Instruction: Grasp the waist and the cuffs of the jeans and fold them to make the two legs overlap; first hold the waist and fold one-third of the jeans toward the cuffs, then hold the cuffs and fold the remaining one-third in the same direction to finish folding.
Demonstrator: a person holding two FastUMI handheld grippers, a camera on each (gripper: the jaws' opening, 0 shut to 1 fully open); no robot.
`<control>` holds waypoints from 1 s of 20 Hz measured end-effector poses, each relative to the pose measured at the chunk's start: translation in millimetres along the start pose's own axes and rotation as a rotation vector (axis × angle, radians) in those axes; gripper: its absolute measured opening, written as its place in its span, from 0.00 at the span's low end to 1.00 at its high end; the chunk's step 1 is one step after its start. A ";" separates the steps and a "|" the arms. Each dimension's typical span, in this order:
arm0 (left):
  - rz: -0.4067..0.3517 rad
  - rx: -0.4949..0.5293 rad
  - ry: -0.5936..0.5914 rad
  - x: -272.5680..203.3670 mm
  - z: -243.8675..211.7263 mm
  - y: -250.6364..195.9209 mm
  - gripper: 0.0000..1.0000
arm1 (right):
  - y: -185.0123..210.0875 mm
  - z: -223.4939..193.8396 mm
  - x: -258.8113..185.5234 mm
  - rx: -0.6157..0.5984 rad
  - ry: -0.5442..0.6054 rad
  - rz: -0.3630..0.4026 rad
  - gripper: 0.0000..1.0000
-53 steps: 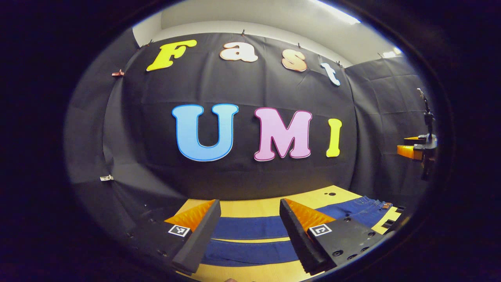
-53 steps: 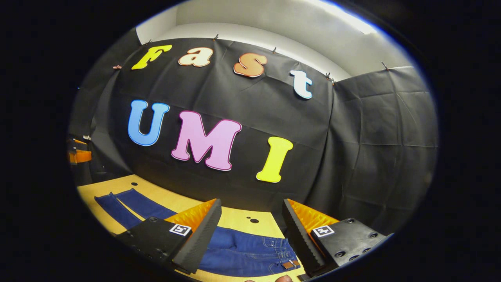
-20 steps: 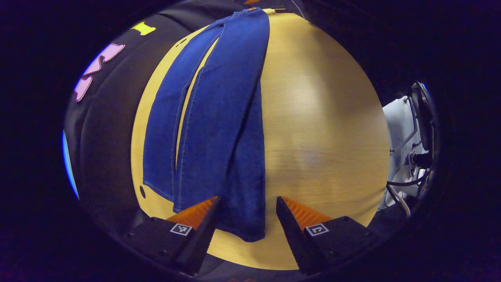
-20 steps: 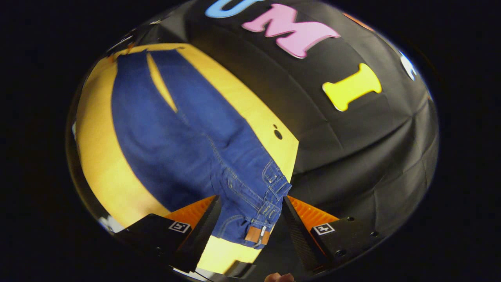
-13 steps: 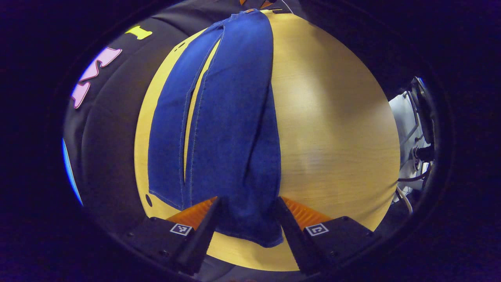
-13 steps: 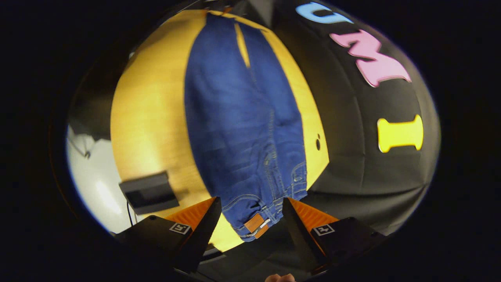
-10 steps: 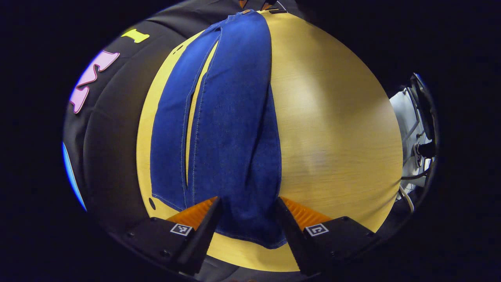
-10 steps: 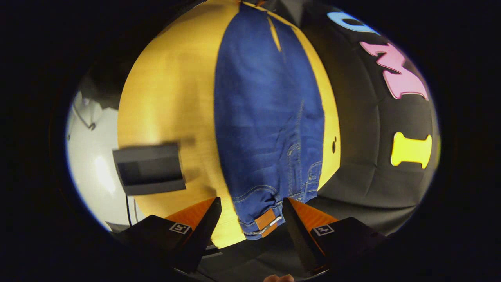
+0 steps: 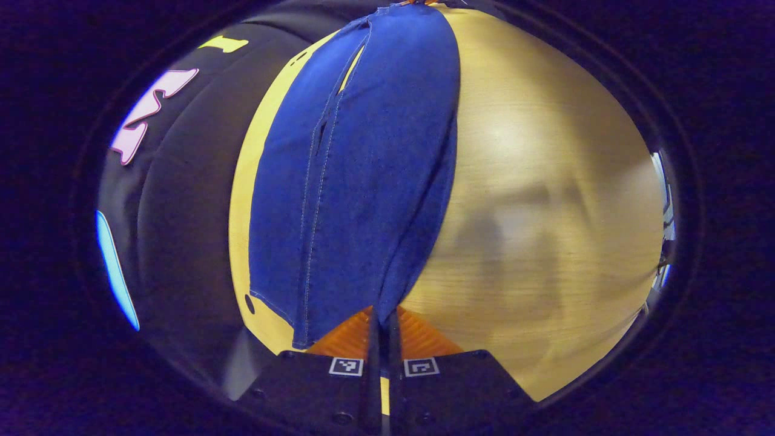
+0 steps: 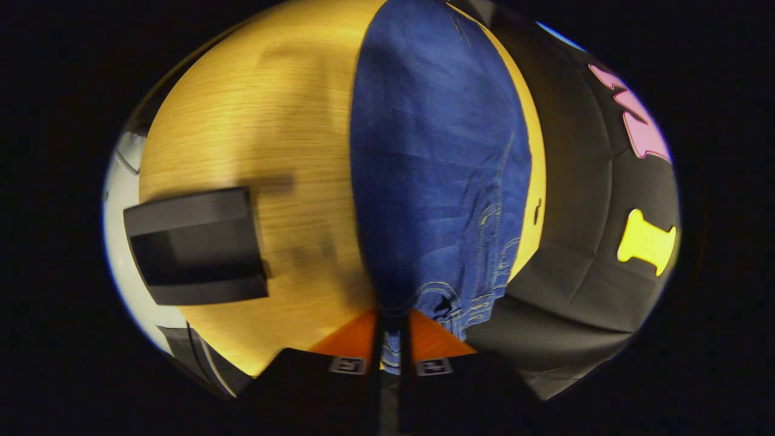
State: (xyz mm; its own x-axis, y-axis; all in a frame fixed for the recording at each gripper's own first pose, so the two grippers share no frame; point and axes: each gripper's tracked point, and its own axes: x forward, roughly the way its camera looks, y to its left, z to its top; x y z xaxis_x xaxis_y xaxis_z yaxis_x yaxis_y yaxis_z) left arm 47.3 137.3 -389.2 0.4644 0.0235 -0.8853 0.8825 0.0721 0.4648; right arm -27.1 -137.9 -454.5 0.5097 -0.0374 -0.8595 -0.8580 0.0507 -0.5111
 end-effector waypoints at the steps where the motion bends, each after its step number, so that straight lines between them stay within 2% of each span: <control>1: -0.006 -0.021 -0.004 1.8 -0.1 -0.9 0.08 | -0.5 -0.1 4.6 0.023 0.008 0.004 0.12; 5: -0.102 -0.124 0.012 -3.7 2.8 -4.8 0.06 | -4.3 -5.2 4.4 0.287 0.052 0.066 0.05; 6: -0.121 -0.153 0.017 -4.7 2.0 -2.1 0.06 | -12.3 -2.6 2.0 0.323 0.049 0.049 0.05; 8: -0.134 -0.205 0.023 -12.2 3.3 3.7 0.09 | -32.9 2.0 -7.3 0.354 0.021 -0.022 0.05; 10: -0.178 -0.237 0.053 -15.6 4.5 3.5 0.06 | -51.9 1.6 -17.6 0.377 -0.008 -0.087 0.05; 12: -0.185 -0.238 0.050 -23.3 7.9 15.7 0.06 | -72.3 0.8 -30.0 0.453 -0.020 -0.139 0.05; 15: -0.219 -0.342 0.042 -35.7 12.5 34.2 0.06 | -116.8 8.2 -47.6 0.579 -0.065 -0.212 0.05; 20: -0.145 -0.431 0.009 -54.0 26.2 104.0 0.06 | -216.0 21.9 -56.6 0.720 -0.160 -0.351 0.05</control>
State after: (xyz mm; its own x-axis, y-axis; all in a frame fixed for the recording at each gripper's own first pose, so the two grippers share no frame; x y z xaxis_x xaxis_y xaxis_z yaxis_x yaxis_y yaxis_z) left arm 116.0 117.4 -292.7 0.3362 -0.0089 -0.9418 0.8255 0.4842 0.2901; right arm 130.8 -124.9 -295.5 0.7906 -0.0299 -0.6116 -0.4243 0.6934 -0.5824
